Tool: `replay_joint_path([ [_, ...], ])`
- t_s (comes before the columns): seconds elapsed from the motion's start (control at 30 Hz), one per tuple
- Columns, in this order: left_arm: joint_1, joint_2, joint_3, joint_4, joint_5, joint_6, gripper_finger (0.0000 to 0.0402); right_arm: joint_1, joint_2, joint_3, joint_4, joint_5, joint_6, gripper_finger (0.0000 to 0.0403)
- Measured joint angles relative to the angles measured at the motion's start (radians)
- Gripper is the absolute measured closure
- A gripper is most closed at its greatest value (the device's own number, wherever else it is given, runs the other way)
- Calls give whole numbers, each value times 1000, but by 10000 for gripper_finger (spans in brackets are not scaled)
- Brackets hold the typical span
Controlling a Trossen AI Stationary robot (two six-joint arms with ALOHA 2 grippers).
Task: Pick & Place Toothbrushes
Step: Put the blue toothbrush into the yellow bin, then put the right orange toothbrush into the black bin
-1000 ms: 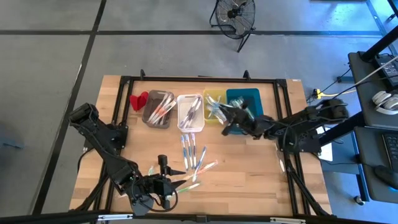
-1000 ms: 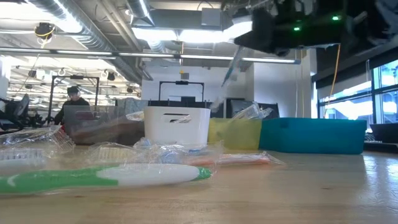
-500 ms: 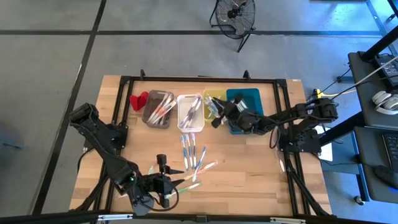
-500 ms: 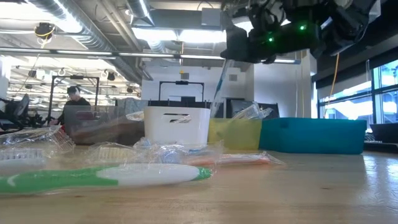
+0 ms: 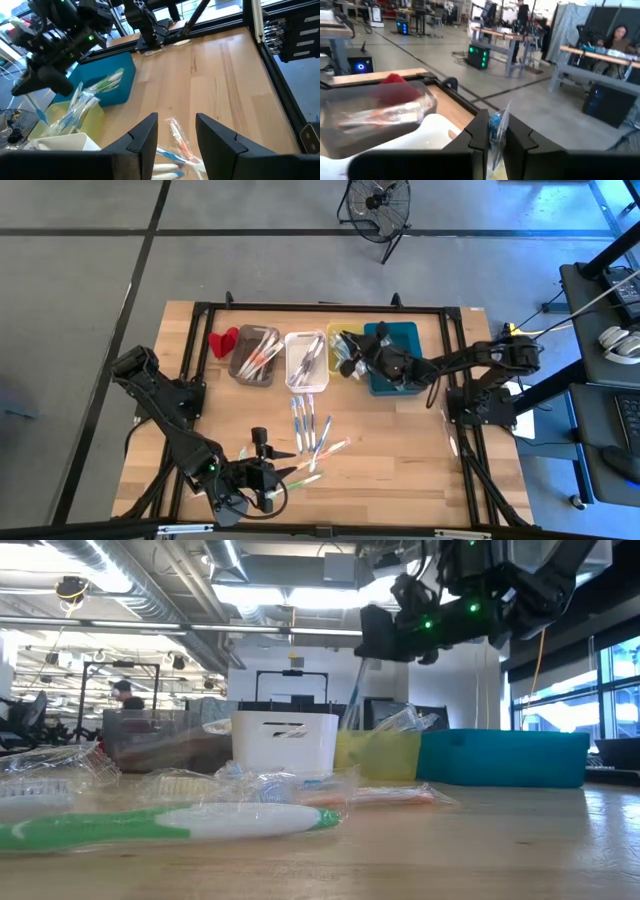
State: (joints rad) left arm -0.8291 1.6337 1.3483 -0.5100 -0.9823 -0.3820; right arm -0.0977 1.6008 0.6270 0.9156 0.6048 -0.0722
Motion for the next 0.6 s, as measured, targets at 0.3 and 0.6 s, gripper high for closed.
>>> replay_joint_path([
  [0.3,0,0,0,-2,-3,2,274,-21,33,0,-11,5,58,285],
  [0.6,0,0,0,-14,-3,1,274,8,22,0,-3,-36,55,189],
])
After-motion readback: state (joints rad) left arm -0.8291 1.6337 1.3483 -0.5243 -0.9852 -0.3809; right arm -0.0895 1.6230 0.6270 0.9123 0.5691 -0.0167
